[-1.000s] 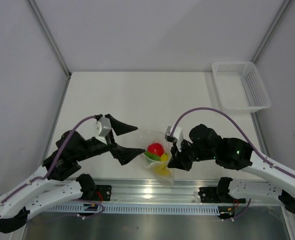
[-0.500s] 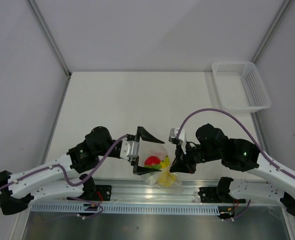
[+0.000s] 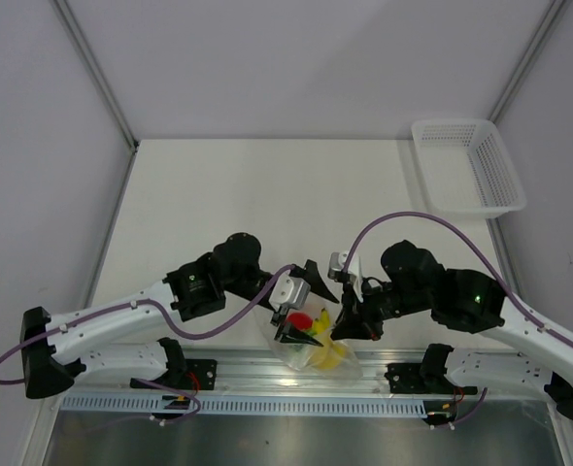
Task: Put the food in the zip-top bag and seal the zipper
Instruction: Zip the zipper food storage bag at the center of the board.
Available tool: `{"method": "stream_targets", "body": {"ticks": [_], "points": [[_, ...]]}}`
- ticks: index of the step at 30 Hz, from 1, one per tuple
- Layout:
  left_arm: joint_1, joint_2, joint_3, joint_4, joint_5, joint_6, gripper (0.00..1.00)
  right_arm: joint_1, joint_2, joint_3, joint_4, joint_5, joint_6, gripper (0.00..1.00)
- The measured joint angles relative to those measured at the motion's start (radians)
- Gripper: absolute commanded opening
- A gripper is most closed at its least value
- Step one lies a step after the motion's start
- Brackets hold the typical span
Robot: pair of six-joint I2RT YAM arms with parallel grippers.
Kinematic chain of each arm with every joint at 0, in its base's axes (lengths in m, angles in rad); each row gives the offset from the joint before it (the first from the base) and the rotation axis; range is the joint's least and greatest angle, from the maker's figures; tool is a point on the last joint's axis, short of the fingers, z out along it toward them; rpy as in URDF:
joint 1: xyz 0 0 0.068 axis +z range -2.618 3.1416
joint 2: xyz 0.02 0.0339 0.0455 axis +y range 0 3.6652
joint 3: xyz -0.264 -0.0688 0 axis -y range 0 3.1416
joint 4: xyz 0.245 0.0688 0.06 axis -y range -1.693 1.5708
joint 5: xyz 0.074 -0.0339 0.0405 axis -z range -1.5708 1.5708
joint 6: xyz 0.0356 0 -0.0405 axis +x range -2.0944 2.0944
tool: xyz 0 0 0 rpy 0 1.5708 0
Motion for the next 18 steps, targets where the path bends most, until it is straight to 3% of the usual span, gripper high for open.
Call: {"method": "stream_targets", "body": {"ticks": [4, 14, 18], "points": [[0.000, 0.011, 0.009, -0.045, 0.046, -0.028, 0.86, -0.002, 0.000, 0.005, -0.007, 0.012, 0.000, 0.00], [-0.003, 0.057, 0.095, -0.161, -0.035, -0.090, 0.60, -0.003, 0.009, 0.029, -0.030, 0.018, 0.000, 0.00], [-0.003, 0.074, 0.104, -0.194, -0.093, -0.109, 0.55, -0.003, 0.035, 0.043, -0.035, 0.022, 0.000, 0.00]]}}
